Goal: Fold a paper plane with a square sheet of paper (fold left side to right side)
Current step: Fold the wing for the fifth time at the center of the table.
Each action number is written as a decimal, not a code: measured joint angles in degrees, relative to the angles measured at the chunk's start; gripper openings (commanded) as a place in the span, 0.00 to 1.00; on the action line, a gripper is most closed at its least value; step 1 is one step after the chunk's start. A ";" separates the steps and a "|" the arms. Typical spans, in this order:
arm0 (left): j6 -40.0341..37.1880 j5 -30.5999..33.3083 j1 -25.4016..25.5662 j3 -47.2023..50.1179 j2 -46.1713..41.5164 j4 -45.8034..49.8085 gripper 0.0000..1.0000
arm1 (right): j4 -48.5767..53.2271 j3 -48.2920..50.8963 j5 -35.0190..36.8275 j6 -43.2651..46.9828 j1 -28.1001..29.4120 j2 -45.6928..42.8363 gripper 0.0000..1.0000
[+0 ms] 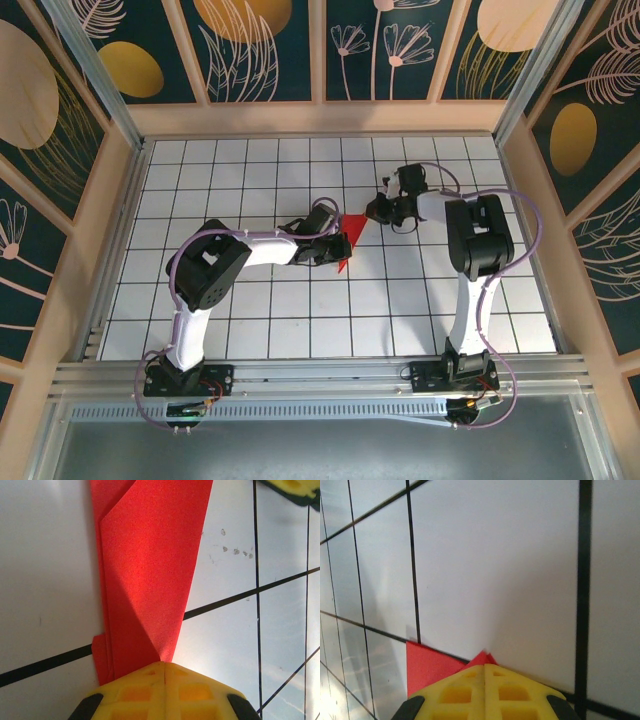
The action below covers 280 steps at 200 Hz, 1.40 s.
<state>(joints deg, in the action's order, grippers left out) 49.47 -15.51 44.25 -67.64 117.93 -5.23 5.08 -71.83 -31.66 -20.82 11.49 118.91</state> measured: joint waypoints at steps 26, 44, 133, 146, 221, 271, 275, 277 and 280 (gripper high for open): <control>0.02 -0.07 0.00 0.13 -0.02 -0.13 0.00 | -0.11 -1.14 3.45 0.85 -1.77 0.15 0.00; 0.00 -0.07 0.00 0.13 -0.02 -0.13 0.00 | -0.09 -1.31 5.14 1.03 -3.30 -0.07 0.00; 0.02 -0.04 0.00 0.20 -0.02 -0.17 0.00 | -0.26 9.64 1.38 -1.97 1.33 -13.94 0.00; 0.02 -0.04 0.00 0.20 -0.02 -0.17 0.00 | -0.48 11.56 0.44 -3.19 3.30 -14.58 0.00; 0.02 -0.04 0.02 0.35 -0.13 -0.20 0.00 | -3.63 14.49 -2.95 -7.50 8.61 -13.42 0.00; 0.02 -0.04 0.02 0.35 -0.22 -0.13 0.00 | -3.89 13.94 -2.51 -7.82 8.76 -9.77 0.00; 0.02 -0.04 0.02 0.35 -0.24 -0.13 0.00 | -3.74 13.79 -2.40 -7.82 8.76 -9.42 0.00; 0.02 -0.04 0.02 0.35 -0.24 -0.13 0.00 | -3.67 13.77 -2.34 -7.82 8.76 -9.31 0.00; 0.02 -0.07 0.02 0.37 -0.24 -0.13 0.00 | -3.54 13.68 -2.25 -7.82 8.76 -9.07 0.00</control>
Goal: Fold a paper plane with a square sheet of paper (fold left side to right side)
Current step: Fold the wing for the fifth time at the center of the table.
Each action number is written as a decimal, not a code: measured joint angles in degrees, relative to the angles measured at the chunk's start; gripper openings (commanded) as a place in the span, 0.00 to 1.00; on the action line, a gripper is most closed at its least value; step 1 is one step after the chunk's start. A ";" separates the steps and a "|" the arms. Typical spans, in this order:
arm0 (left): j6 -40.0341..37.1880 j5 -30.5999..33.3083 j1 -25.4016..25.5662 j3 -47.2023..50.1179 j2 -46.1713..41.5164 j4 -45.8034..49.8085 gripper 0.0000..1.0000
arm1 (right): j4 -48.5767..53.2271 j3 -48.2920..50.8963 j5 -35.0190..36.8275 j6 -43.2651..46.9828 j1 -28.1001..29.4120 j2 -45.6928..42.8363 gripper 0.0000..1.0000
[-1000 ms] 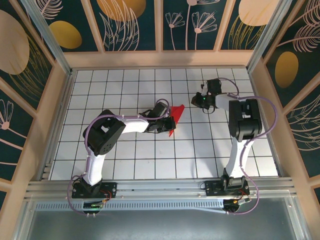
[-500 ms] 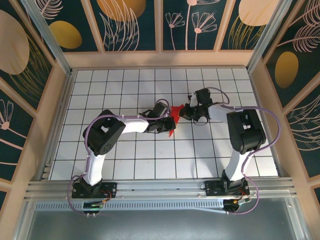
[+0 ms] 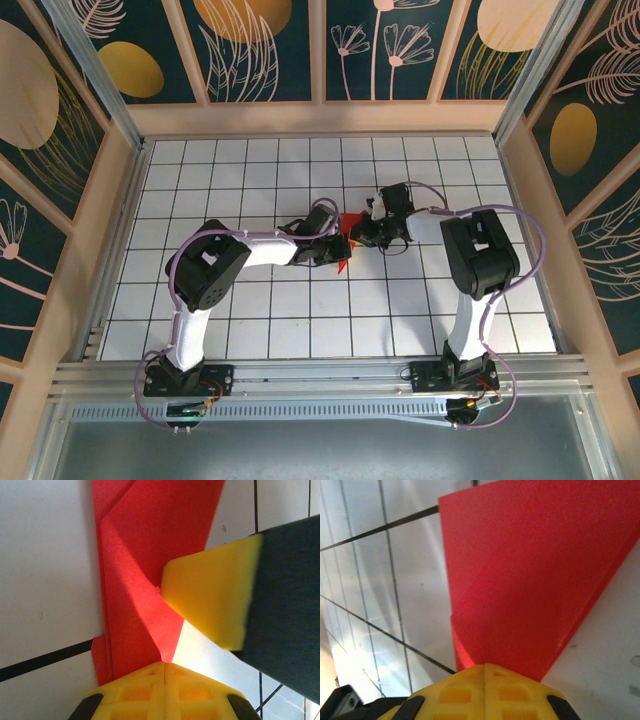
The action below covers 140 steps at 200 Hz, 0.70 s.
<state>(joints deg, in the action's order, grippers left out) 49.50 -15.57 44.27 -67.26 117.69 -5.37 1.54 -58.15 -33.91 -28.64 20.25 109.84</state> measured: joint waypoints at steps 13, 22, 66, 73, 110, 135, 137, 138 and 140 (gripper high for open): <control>-0.02 0.00 0.00 0.00 -0.09 0.07 0.00 | 0.46 -0.42 0.17 0.07 0.00 0.72 0.00; -0.20 0.00 0.00 -0.02 -0.15 0.15 0.00 | 0.90 -0.74 0.20 0.13 0.00 0.85 0.00; -0.48 -0.76 -1.25 -0.02 -2.19 3.30 0.00 | 1.95 -1.40 -0.26 0.22 0.00 1.38 0.00; -0.48 -1.05 -1.64 -0.02 -2.73 3.54 0.00 | 1.95 -1.40 -0.26 0.24 0.00 1.42 0.00; -0.76 -4.13 -3.04 0.15 -6.10 3.72 0.00 | 1.99 -1.73 -0.48 0.24 0.00 1.68 0.00; -0.13 -8.09 -2.91 2.43 -7.72 1.40 0.00 | 2.21 -1.84 -0.48 0.24 0.00 1.75 0.00; 0.00 -8.37 -2.91 2.67 -7.78 1.25 0.00 | 2.21 -1.86 -0.48 0.24 0.00 1.75 0.00; 0.07 -8.48 -2.89 2.75 -7.78 1.22 0.00 | 2.23 -1.86 -0.48 0.24 0.00 1.75 0.00; 0.11 -8.83 -2.84 2.99 -7.85 1.05 0.00 | 2.25 -1.86 -0.48 0.26 0.00 1.75 0.00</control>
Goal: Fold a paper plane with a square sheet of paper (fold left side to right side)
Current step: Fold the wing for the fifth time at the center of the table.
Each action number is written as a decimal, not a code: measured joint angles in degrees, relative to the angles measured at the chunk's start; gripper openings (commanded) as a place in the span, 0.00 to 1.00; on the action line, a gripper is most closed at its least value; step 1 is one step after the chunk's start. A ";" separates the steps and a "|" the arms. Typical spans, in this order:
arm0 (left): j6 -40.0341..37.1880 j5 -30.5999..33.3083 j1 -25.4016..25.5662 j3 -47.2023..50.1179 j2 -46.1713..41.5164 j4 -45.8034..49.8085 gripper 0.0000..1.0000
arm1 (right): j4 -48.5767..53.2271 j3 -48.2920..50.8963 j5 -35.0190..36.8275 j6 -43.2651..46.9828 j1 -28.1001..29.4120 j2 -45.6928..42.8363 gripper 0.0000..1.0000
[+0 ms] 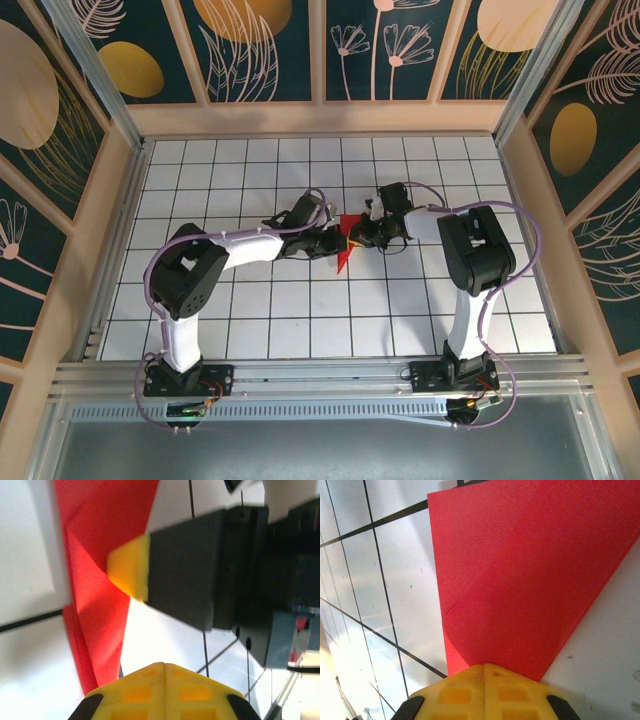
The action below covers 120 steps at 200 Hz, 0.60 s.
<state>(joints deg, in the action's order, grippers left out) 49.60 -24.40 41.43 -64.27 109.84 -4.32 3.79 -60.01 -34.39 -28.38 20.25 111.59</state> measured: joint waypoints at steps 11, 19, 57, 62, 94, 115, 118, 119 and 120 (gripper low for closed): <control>0.26 -1.40 0.22 0.81 0.00 -0.26 0.00 | 0.13 -0.09 0.00 0.00 0.00 0.02 0.00; 0.44 -2.43 0.42 1.25 0.02 -0.26 0.00 | 0.17 -0.13 -0.02 0.00 0.00 0.11 0.00; 0.57 -3.65 1.01 0.68 0.83 -0.11 0.00 | 0.35 -0.50 -0.22 0.13 0.00 0.39 0.00; 0.57 -3.65 1.03 0.52 1.09 -0.11 0.00 | 0.35 -0.50 -0.24 0.17 0.00 0.44 0.00; 0.57 -3.69 1.01 0.31 2.64 -0.13 0.00 | 0.63 -0.74 -0.24 0.66 0.00 0.55 0.00; 0.57 -3.72 1.01 0.31 3.80 -0.13 0.00 | 0.76 -0.81 -0.24 0.92 0.00 0.55 0.00; 0.57 -3.69 1.01 0.31 3.93 -0.13 0.00 | 0.76 -0.81 -0.24 0.98 0.00 0.55 0.00; 0.57 -3.69 1.01 0.31 4.00 -0.13 0.00 | 0.76 -0.81 -0.24 1.01 0.00 0.57 0.00; 0.57 -3.72 1.01 0.31 4.02 -0.13 0.00 | 0.76 -0.81 -0.24 1.01 0.00 0.55 0.00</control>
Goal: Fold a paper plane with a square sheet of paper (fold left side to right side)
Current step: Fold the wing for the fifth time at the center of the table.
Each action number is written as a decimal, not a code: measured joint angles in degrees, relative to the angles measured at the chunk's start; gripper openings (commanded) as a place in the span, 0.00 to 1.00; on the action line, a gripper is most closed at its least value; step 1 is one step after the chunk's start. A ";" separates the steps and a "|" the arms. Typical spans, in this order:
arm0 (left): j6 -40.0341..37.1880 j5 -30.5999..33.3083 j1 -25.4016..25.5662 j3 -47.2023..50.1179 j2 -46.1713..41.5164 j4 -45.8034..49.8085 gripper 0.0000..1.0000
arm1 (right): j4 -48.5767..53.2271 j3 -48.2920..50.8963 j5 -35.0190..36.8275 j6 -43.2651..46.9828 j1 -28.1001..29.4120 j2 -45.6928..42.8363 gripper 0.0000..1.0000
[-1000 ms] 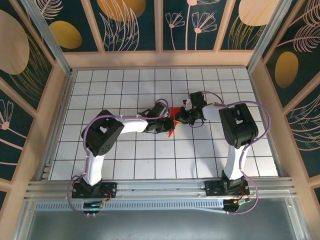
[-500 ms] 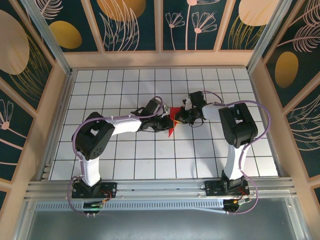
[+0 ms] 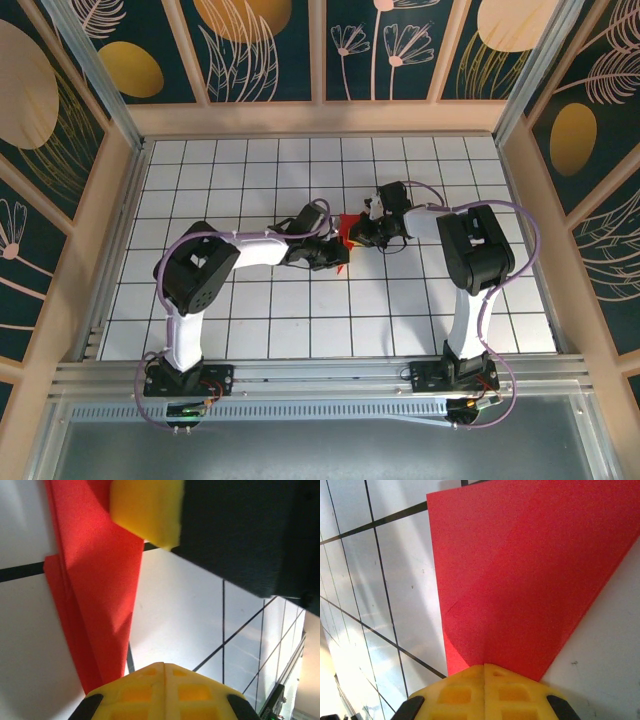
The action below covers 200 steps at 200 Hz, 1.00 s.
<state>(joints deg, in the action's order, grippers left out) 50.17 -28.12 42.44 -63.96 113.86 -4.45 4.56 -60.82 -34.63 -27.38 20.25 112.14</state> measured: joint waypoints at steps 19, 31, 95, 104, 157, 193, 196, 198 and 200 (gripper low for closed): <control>0.00 -0.17 0.00 0.00 0.52 -0.02 0.00 | 0.00 0.00 0.00 0.02 0.00 0.02 0.00; 0.00 -0.46 0.00 0.00 0.70 -0.04 0.00 | 0.02 0.00 0.00 0.02 0.00 0.02 0.00; 0.00 -1.27 0.00 0.37 1.20 -0.26 0.00 | 0.22 -0.33 -0.02 0.02 0.00 0.22 0.00; 0.00 -1.27 0.00 0.55 1.20 -0.42 0.00 | 0.24 -0.33 -0.02 0.02 0.00 0.22 0.00; -0.02 -1.27 0.11 1.33 1.29 -1.01 0.00 | 0.46 -0.57 -0.15 0.02 0.00 0.39 0.00; -0.07 -1.27 0.28 1.84 1.29 -1.64 0.00 | 0.68 -0.94 -0.42 0.02 0.00 0.68 0.00; -0.13 -1.27 0.33 1.88 1.29 -1.68 0.00 | 0.70 -0.98 -0.42 0.02 0.00 0.70 0.00; -0.20 -1.27 0.33 1.90 1.29 -1.73 0.00 | 0.72 -0.98 -0.42 0.02 0.00 0.70 0.00; -0.24 -1.27 0.33 1.92 1.29 -1.77 0.00 | 0.72 -0.98 -0.42 0.02 0.00 0.70 0.00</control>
<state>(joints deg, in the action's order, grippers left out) 49.93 -29.39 42.76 -62.04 115.15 -6.22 5.28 -61.80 -35.05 -27.35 20.25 112.84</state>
